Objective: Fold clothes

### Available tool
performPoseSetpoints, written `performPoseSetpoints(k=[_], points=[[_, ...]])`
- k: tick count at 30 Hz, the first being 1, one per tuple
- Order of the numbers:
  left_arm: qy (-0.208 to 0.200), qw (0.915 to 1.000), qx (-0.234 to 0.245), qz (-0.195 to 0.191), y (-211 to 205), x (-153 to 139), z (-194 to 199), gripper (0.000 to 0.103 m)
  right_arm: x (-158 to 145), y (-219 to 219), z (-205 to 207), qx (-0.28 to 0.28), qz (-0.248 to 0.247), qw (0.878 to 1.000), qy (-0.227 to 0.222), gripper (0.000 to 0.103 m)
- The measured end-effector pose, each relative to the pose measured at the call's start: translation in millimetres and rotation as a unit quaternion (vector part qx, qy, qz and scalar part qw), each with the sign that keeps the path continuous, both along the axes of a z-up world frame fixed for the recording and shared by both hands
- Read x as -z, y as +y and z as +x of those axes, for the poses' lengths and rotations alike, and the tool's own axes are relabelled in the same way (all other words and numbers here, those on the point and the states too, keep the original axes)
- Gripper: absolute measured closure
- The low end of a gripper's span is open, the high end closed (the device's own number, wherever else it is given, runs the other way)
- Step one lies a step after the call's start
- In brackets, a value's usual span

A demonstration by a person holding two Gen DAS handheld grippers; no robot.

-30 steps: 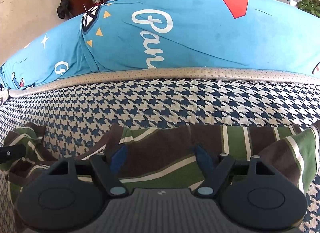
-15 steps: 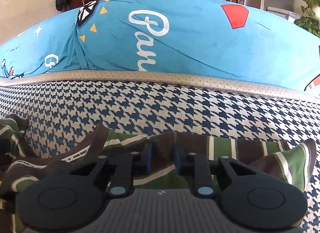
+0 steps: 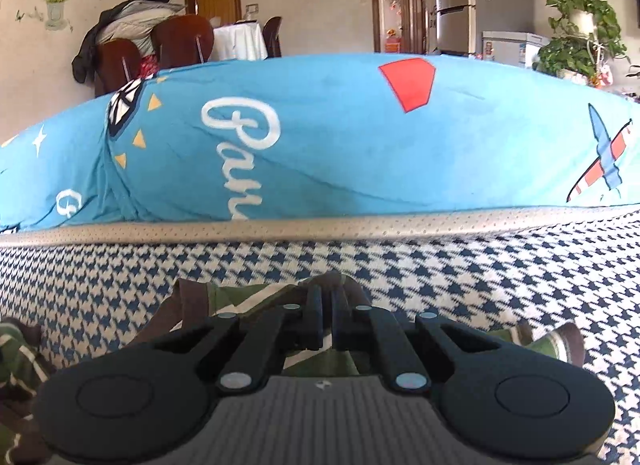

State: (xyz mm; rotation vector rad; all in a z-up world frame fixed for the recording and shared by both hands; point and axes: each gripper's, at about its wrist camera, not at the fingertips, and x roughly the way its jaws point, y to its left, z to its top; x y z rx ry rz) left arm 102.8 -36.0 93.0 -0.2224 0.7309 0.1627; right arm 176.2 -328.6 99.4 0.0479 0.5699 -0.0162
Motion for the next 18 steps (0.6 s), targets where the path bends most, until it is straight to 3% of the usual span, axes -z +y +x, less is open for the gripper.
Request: performPoseSetpoints(k=[6, 9, 12, 14, 18], points=[[-0.006, 0.9999, 0.008, 0.001, -3, -2, 1, 0.013, -18, -38, 10, 0.119, -0.003, 0.992, -0.045, 0.098], [-0.004, 1.0000, 0.009, 0.001, -4, 0, 2, 0.013, -19, -61, 11, 0.182, 0.020, 0.982, -0.041, 0.097], [0.000, 0.9999, 0.012, -0.003, -4, 1, 3, 0.013, -16, -67, 11, 0.186, 0.023, 0.982, -0.032, 0.094], [0.002, 0.9999, 0.013, -0.005, -4, 2, 3, 0.013, -18, -65, 9, 0.177, 0.014, 0.984, -0.032, 0.083], [0.003, 0.9999, 0.012, -0.003, -4, 2, 2, 0.013, -23, -58, 4, 0.141, 0.040, 0.989, -0.026, 0.076]])
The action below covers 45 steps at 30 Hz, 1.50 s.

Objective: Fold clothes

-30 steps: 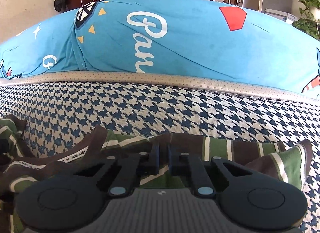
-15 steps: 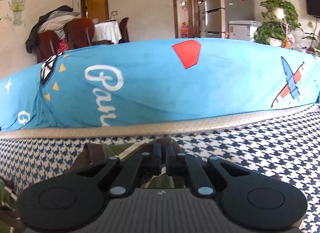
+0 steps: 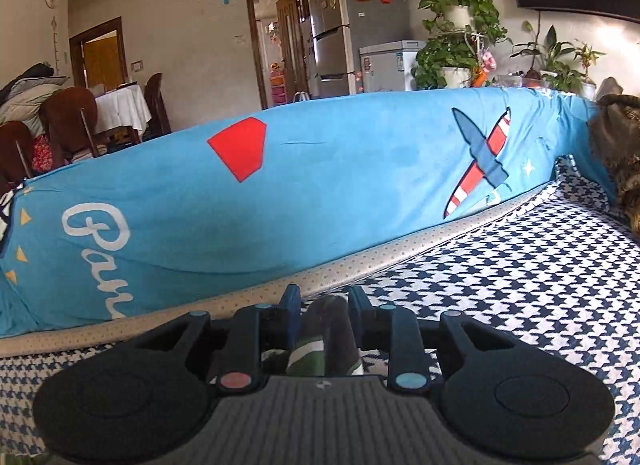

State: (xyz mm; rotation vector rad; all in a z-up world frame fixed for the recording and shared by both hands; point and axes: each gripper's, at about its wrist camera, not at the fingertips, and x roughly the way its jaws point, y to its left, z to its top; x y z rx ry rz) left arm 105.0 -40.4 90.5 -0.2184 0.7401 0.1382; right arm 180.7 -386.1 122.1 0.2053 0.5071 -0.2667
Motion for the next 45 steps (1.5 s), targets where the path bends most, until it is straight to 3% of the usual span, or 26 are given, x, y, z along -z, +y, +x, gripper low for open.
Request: performPoseSetpoints(k=[6, 15, 24, 31, 33, 35, 37, 45], points=[[0.006, 1.0000, 0.002, -0.002, 0, 1, 1, 0.010, 9, 33, -13, -0.109, 0.049, 0.992, 0.047, 0.075], [0.010, 1.0000, 0.000, 0.000, 3, 1, 0, 0.010, 19, 79, -39, -0.221, 0.116, 0.963, 0.103, 0.064], [0.006, 1.0000, -0.003, 0.005, 3, -1, 0, 0.010, 30, 106, -53, -0.261, 0.152, 0.943, 0.142, 0.054], [0.009, 0.9999, -0.003, 0.005, 4, 1, 1, 0.010, 48, 122, -44, -0.250, 0.148, 0.945, 0.150, 0.054], [0.010, 0.9999, -0.002, 0.004, 5, 1, 1, 0.010, 52, 125, -40, -0.246, 0.142, 0.947, 0.147, 0.062], [0.012, 0.9999, 0.001, 0.000, 5, 1, 0, 0.010, 53, 129, -38, -0.245, 0.129, 0.951, 0.141, 0.083], [0.014, 0.9998, 0.009, -0.006, 5, 1, -1, 0.010, 50, 131, -35, -0.250, 0.122, 0.952, 0.129, 0.091], [0.007, 0.9995, 0.032, -0.002, -2, -3, -3, 0.009, 19, 131, -7, -0.266, 0.133, 0.953, 0.055, 0.094]])
